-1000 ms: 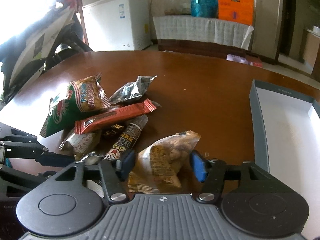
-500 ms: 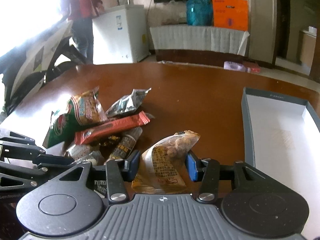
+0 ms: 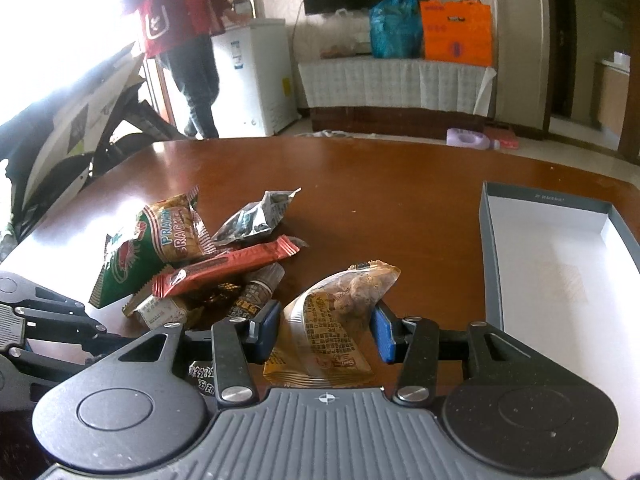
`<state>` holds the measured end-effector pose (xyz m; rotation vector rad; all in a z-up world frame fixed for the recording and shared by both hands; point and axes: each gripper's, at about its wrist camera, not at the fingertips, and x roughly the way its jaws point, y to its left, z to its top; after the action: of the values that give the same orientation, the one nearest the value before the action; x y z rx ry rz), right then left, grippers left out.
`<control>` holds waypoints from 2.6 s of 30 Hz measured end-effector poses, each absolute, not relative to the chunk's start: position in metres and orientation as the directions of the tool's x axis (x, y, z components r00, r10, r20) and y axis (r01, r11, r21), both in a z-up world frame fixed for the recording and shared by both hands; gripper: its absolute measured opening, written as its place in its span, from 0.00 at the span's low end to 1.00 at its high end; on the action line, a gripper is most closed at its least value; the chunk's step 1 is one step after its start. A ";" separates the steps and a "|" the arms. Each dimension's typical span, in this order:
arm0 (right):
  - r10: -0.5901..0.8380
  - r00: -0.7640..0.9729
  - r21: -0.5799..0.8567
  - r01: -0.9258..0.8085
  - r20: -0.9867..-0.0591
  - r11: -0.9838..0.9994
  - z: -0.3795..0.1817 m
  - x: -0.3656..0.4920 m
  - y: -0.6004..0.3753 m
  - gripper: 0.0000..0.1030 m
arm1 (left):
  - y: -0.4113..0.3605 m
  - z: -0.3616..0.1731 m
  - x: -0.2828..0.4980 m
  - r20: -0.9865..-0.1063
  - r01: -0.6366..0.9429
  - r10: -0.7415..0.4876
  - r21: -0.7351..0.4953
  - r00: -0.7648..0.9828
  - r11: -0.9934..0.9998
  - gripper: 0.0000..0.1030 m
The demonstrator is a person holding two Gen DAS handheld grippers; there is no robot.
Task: Organize snacks
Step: 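Carry both held snacks over the grey box with both grippers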
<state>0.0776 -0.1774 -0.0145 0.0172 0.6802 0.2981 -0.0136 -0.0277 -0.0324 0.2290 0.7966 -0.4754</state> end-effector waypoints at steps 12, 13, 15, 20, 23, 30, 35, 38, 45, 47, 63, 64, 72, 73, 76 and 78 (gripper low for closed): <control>0.278 0.738 0.117 -0.263 -0.615 0.958 -0.014 0.078 -0.179 0.47 | -0.022 -0.034 -0.026 -0.706 0.475 -0.263 0.117 0.657 0.872 0.12; 0.278 0.738 0.117 -0.263 -0.615 0.958 -0.014 0.078 -0.179 0.47 | -0.021 -0.034 -0.027 -0.703 0.471 -0.257 0.125 0.663 0.873 0.12; 0.281 0.738 0.120 -0.265 -0.613 0.957 -0.014 0.079 -0.179 0.47 | -0.020 -0.034 -0.029 -0.701 0.463 -0.248 0.131 0.669 0.877 0.12; 0.285 0.739 0.126 -0.265 -0.610 0.956 -0.012 0.078 -0.183 0.47 | -0.019 -0.032 -0.041 -0.683 0.450 -0.237 0.149 0.690 0.881 0.34; 0.288 0.741 0.131 -0.264 -0.607 0.956 -0.011 0.078 -0.184 0.47 | -0.019 -0.033 -0.045 -0.678 0.457 -0.241 0.157 0.695 0.875 0.49; 0.286 0.746 0.135 -0.258 -0.601 0.957 -0.010 0.075 -0.186 0.47 | -0.014 -0.040 -0.034 -0.708 0.438 -0.237 0.112 0.665 0.892 0.53; 0.283 0.748 0.135 -0.254 -0.601 0.958 -0.010 0.075 -0.186 0.47 | -0.001 -0.042 -0.027 -0.730 0.432 -0.302 -0.009 0.614 0.902 0.52; 0.282 0.748 0.136 -0.252 -0.600 0.958 -0.010 0.074 -0.186 0.47 | -0.004 -0.040 -0.029 -0.732 0.459 -0.328 -0.023 0.598 0.888 0.32; 0.278 0.749 0.136 -0.248 -0.601 0.959 -0.010 0.075 -0.186 0.47 | -0.007 -0.037 -0.031 -0.735 0.473 -0.330 -0.015 0.592 0.881 0.09; 0.279 0.749 0.135 -0.248 -0.601 0.959 -0.010 0.075 -0.187 0.47 | -0.008 -0.037 -0.031 -0.735 0.477 -0.329 -0.007 0.594 0.879 0.08; 0.276 0.766 0.129 -0.248 -0.581 0.960 -0.008 0.072 -0.188 0.47 | -0.010 -0.012 -0.035 -0.622 0.473 -0.386 -0.029 0.681 0.881 0.04; 0.276 0.767 0.129 -0.248 -0.579 0.960 -0.007 0.072 -0.188 0.47 | -0.011 -0.011 -0.035 -0.618 0.472 -0.387 -0.030 0.684 0.881 0.04; 0.280 0.782 0.133 -0.249 -0.557 0.959 -0.002 0.068 -0.193 0.46 | -0.029 -0.003 -0.028 -0.592 0.471 -0.399 -0.036 0.700 0.881 0.04; 0.279 0.784 0.135 -0.246 -0.554 0.960 -0.002 0.067 -0.195 0.46 | -0.031 -0.002 -0.027 -0.590 0.468 -0.396 -0.035 0.703 0.883 0.04; 0.280 0.789 0.139 -0.244 -0.547 0.960 0.000 0.066 -0.198 0.46 | -0.038 0.000 -0.023 -0.585 0.457 -0.391 -0.038 0.711 0.889 0.04; 0.280 0.792 0.142 -0.242 -0.542 0.960 0.001 0.065 -0.200 0.46 | -0.043 0.001 -0.020 -0.580 0.453 -0.392 -0.044 0.714 0.890 0.04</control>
<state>0.0651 -0.2000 0.0014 0.0662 0.5935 0.2814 -0.0204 -0.0425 0.0014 0.1042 0.6178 -0.4690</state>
